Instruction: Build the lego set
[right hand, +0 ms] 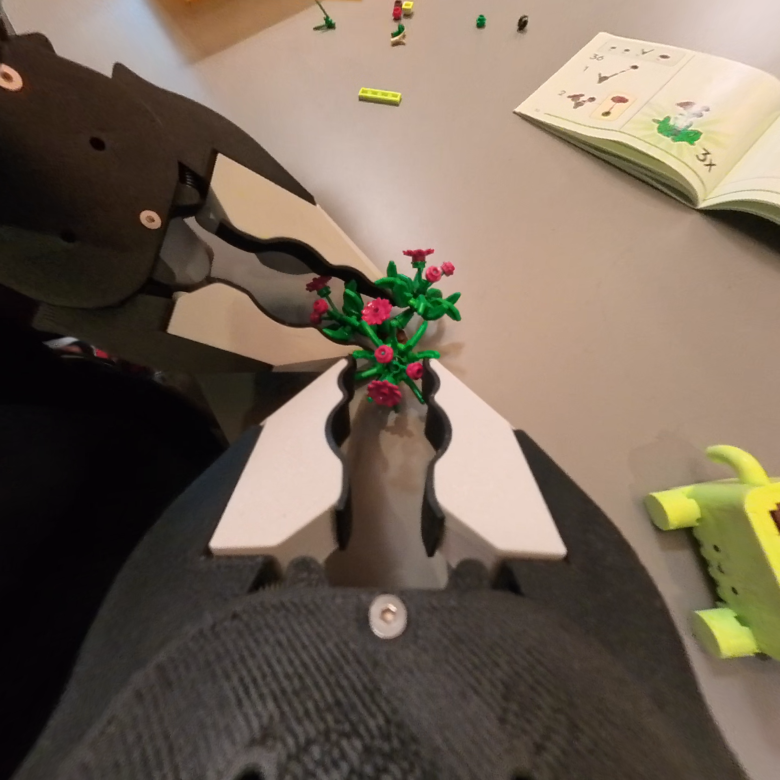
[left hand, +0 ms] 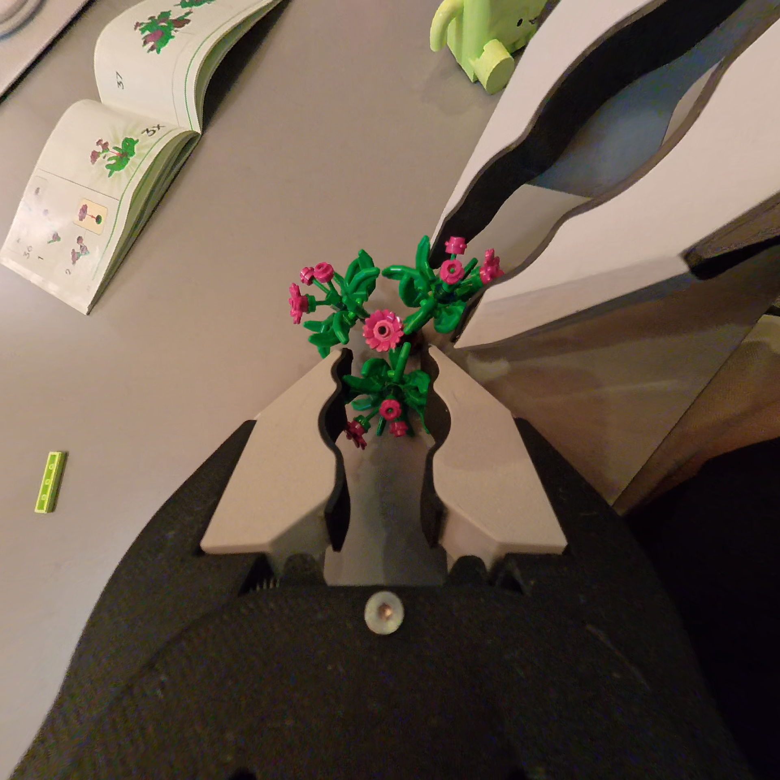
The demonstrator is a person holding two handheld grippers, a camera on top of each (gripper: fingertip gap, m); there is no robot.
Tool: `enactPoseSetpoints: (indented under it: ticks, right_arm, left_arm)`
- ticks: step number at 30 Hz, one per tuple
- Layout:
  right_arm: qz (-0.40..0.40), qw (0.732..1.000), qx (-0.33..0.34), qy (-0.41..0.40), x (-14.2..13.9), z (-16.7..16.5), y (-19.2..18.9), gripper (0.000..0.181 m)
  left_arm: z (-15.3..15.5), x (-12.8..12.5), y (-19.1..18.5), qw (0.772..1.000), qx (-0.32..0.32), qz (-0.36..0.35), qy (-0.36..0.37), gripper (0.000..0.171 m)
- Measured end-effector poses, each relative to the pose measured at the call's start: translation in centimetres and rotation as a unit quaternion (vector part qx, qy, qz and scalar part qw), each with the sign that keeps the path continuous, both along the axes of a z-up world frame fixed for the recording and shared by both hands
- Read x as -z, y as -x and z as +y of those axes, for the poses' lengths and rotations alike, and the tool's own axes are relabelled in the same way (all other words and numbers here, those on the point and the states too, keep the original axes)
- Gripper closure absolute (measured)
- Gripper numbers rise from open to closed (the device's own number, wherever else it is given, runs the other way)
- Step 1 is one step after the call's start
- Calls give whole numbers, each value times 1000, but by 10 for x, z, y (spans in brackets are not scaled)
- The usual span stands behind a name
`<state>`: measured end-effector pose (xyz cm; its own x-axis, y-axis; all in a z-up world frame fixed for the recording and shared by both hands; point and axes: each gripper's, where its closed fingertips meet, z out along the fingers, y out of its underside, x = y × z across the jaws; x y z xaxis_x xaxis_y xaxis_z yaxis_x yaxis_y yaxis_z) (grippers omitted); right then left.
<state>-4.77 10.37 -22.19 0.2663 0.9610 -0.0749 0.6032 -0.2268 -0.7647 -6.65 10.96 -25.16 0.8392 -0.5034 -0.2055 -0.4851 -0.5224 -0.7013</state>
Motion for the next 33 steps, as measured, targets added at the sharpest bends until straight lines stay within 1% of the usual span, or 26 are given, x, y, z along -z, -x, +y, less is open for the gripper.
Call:
enactPoseSetpoints:
  ticks: [5, 12, 28, 31, 33]
  right_arm:
    - [-5, 1000, -6, -12, 0, 1, 1, 151]
    - [20, 999, -10, 46, 0, 2, 1, 153]
    - [19, 996, -22, 84, 1, 3, 6, 154]
    - [25, 995, -17, 97, 0, 3, 7, 150]
    - [31, 993, -20, 111, -1, 0, 8, 139]
  left_arm:
    - [-1, 1, -1, 1000, 1, -9, 7, 139]
    - [-1, 1, -2, 1000, 0, -17, 13, 139]
    - [0, 2, -2, 999, -2, -32, 24, 140]
    - [0, 2, -1, 999, -3, -33, 25, 140]
    - [0, 2, -1, 999, -3, -32, 23, 140]
